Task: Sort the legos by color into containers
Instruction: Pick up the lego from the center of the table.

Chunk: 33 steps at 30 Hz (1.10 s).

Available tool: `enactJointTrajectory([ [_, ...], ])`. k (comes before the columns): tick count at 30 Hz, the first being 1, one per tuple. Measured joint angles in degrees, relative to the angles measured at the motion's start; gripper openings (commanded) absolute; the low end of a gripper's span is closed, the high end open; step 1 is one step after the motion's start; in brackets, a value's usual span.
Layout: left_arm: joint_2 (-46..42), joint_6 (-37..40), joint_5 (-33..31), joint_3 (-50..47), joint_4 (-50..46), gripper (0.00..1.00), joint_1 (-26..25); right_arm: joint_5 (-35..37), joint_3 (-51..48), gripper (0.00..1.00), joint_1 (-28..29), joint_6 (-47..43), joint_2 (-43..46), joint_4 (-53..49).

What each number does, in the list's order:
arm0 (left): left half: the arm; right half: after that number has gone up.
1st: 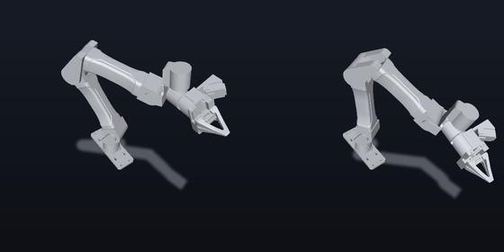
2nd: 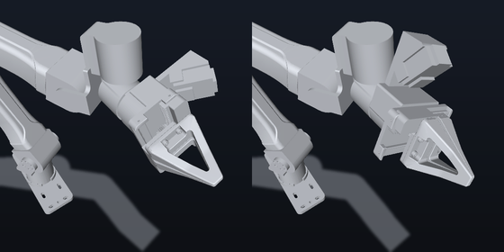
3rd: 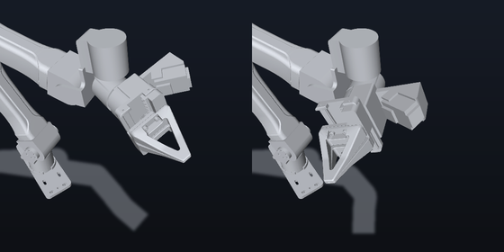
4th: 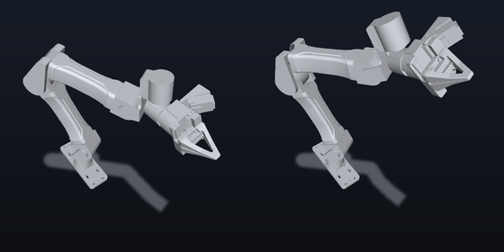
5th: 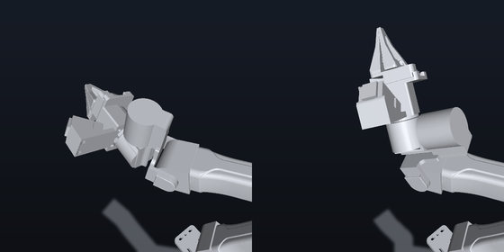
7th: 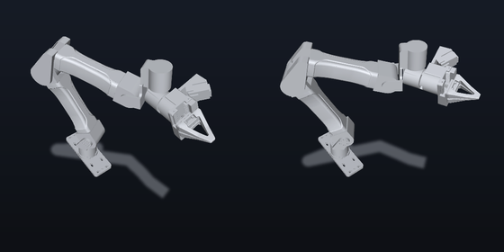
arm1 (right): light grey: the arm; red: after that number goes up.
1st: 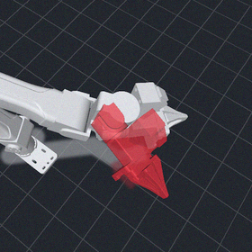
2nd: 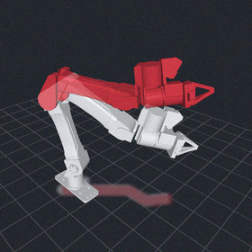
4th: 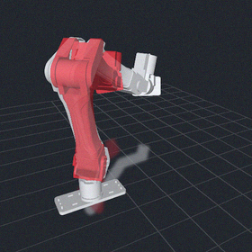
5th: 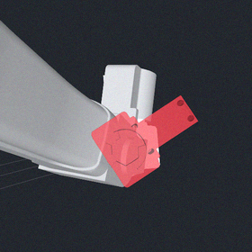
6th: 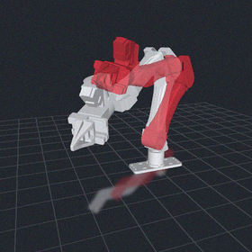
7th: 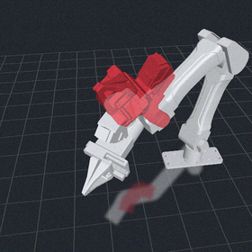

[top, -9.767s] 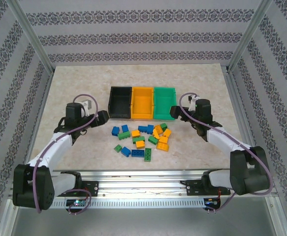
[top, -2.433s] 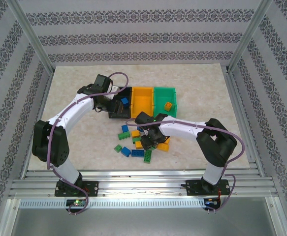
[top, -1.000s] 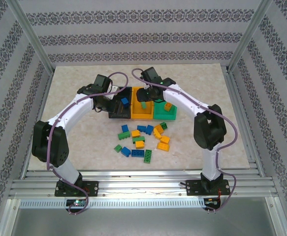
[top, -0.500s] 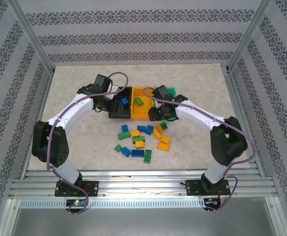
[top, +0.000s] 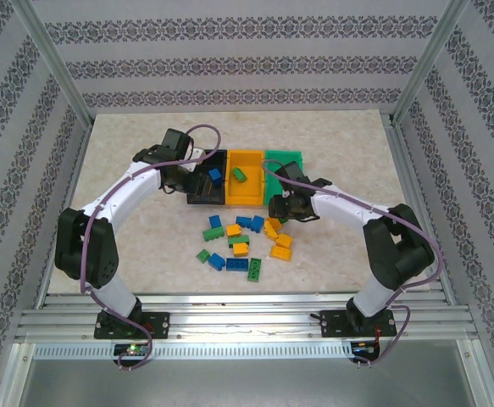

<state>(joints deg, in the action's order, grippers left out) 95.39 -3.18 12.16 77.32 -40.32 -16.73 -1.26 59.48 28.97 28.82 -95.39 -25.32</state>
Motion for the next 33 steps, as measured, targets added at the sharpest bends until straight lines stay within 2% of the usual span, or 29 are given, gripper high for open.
enactJointTrajectory([
  [22, 0.0, 0.0, 0.3, -0.6, 0.0, 0.64, 0.0, 2.3, -1.9, 0.5, -0.3, 2.6, -4.7, 5.5],
  [27, 0.0, 0.0, 0.3, -0.6, 0.0, 0.64, 0.0, 2.4, -2.6, 0.34, 0.5, 3.0, -5.2, 5.7],
  [30, 0.0, 0.0, 0.3, -0.6, 0.0, 0.64, 0.0, 2.5, -3.1, 0.29, 0.5, 2.9, -4.6, 6.3],
  [33, 0.0, 0.0, 0.3, -0.6, 0.0, 0.64, 0.0, 2.5, -4.2, 0.29, 0.5, 2.8, -3.5, 6.0],
])
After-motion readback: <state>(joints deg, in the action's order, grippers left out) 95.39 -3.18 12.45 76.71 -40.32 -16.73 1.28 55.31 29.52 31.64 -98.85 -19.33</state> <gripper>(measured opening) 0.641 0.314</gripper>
